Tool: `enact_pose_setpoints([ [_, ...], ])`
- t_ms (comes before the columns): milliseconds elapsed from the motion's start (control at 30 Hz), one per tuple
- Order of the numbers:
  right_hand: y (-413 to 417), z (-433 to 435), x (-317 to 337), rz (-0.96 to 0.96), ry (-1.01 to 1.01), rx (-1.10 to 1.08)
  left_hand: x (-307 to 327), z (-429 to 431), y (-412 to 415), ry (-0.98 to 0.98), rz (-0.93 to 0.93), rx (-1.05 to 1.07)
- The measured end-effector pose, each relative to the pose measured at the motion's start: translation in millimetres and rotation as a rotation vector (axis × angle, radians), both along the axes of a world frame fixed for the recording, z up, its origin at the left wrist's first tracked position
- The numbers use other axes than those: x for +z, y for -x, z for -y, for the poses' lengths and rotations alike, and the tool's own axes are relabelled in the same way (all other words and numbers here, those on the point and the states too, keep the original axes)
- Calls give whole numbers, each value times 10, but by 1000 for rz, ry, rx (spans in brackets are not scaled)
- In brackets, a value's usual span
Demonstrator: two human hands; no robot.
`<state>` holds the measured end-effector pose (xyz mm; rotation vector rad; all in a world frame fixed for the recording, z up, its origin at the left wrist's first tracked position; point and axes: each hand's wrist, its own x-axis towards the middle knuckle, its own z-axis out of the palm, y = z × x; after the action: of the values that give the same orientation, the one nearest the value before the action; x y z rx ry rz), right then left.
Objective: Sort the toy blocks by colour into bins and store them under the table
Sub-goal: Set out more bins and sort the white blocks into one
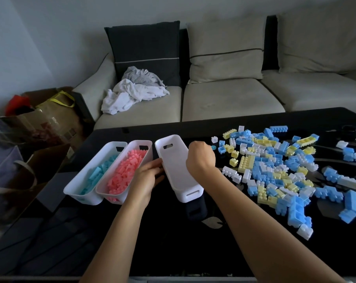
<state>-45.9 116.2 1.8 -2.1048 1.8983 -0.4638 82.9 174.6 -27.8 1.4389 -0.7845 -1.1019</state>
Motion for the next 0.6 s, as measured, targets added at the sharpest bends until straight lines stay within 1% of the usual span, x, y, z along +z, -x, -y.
enact_pose_setpoints([
  [133,59,23,85,-7,15,-18,-102,24,-18,-24,20,-40],
  [200,89,37,102,-13,29,-27,-134,28,-10,-3,-7,-44],
  [333,112,41,117,-5,27,-15,-188,62,-1,85,-225,-50],
  [400,127,55,108,35,2,-12,-187,72,38,16,-327,-63],
  [433,141,68,102,70,-19,-14,-189,63,61,-30,-370,-82],
  [500,194,110,82,162,-56,-7,-193,38,101,-40,-438,-138],
  [600,306,133,80,319,-110,30,-235,24,110,90,-562,-314],
])
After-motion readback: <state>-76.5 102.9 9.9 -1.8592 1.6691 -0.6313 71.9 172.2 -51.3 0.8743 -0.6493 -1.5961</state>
